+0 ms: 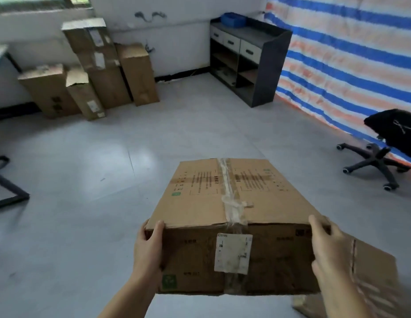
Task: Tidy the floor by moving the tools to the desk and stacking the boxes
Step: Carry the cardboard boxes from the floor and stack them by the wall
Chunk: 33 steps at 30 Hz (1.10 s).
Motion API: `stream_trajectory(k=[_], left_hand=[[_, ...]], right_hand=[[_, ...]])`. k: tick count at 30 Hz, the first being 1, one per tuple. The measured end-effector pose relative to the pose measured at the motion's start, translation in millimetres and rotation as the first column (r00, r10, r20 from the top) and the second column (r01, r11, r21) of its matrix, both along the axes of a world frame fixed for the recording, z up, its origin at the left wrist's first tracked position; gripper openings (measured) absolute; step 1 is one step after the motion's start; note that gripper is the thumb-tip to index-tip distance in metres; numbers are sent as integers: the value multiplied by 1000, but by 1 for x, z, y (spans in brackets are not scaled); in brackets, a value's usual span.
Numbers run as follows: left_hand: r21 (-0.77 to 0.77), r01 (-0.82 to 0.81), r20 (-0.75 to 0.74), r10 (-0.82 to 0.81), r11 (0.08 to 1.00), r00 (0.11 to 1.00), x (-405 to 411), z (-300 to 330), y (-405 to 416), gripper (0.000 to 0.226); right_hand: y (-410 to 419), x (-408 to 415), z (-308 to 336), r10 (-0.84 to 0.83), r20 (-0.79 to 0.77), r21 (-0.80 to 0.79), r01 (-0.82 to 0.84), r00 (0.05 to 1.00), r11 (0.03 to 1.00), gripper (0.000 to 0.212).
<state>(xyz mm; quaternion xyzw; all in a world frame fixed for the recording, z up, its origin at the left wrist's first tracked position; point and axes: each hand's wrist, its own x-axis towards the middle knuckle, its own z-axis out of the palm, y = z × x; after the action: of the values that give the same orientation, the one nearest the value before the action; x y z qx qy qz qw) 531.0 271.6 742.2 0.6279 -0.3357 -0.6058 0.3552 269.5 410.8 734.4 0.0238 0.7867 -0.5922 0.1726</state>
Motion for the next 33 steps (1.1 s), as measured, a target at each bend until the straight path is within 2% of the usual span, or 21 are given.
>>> stream_trajectory(k=[5,12,16,24,29,33], left_hand=[[-85,-141,-12,140,986,990,19,8,-83,40],[-147,-315,-41,312,938,949,6,11,-205,39],[-136,-420,-80,413,897,907,-20,16,-283,34],[-148,-556,-184,530,818,828,-36,24,-427,23],[-152,-593,-203,562,791,802,-12,15,-534,27],[-178,-576,-227,537,798,813,20,18,-637,27]], right_hand=[[-115,2,7,169,-6,-57,-169,986,984,32],[-286,-28,2,350,-19,-137,-349,937,927,39],[-392,-59,12,430,-38,-122,-432,902,894,40],[-580,-76,42,566,-123,-164,-579,815,799,33],[-697,-51,42,624,-133,-171,-638,770,751,11],[-800,-23,39,600,-168,-181,-622,782,761,16]])
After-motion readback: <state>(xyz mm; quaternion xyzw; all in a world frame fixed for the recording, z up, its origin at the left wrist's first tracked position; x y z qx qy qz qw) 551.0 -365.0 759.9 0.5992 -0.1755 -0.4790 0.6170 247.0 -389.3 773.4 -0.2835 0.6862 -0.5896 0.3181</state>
